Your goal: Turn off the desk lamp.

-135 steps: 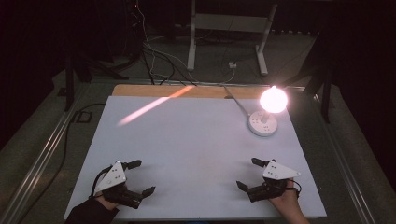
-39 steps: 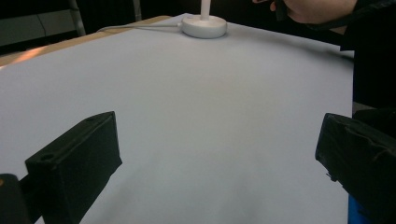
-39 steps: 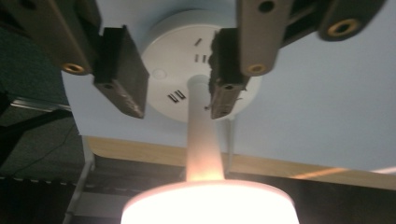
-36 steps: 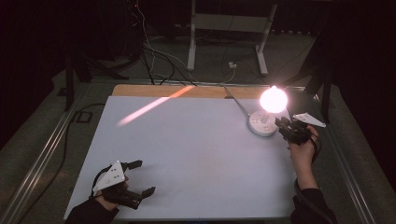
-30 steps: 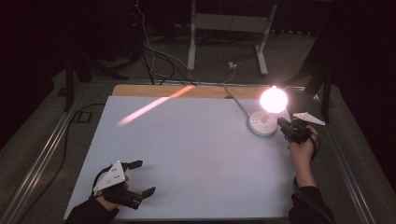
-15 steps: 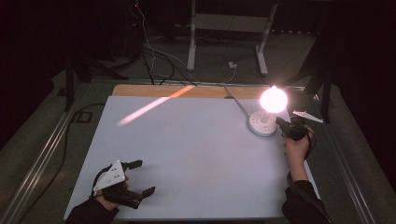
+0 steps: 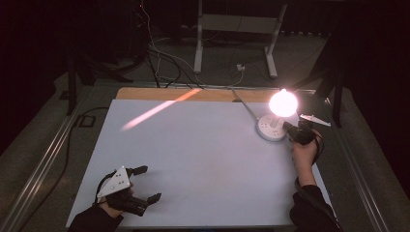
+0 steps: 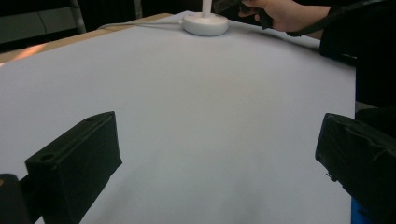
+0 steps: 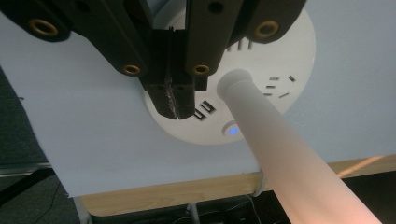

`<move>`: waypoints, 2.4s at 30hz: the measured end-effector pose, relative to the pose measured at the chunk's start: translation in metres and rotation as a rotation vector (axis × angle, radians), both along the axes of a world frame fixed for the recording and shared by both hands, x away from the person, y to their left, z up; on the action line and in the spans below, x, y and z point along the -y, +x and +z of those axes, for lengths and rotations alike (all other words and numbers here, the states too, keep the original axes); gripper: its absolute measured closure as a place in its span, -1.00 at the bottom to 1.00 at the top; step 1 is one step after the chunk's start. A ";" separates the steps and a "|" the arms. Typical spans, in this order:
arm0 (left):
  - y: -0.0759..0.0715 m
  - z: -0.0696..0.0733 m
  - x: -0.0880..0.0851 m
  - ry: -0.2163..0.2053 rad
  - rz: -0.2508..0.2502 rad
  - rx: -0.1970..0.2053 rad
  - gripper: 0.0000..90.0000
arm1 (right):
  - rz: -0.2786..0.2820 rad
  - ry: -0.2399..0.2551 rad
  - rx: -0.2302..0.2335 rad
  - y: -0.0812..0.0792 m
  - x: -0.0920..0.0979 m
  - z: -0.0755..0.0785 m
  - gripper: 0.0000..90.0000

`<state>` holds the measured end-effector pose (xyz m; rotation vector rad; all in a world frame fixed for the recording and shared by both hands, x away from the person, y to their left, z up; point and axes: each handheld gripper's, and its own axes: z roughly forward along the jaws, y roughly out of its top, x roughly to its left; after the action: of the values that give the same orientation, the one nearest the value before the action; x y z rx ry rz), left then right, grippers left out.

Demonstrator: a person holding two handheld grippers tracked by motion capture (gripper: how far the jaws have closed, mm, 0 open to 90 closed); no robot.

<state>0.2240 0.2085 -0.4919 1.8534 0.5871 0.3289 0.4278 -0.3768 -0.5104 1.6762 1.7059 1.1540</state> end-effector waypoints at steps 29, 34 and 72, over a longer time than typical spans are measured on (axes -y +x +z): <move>-0.001 0.000 0.000 0.002 -0.001 0.002 -0.99 | 0.001 -0.020 -0.014 0.005 -0.001 -0.003 1.00; -0.001 0.000 0.000 0.000 0.000 0.003 -0.99 | -0.016 0.012 -0.029 0.004 0.004 -0.001 1.00; 0.000 0.000 -0.001 -0.002 0.001 0.001 -0.99 | 0.011 0.017 -0.023 0.004 -0.003 -0.004 1.00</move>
<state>0.2235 0.2091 -0.4916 1.8509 0.5872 0.3301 0.4314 -0.3739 -0.5145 1.6985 1.7256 1.1618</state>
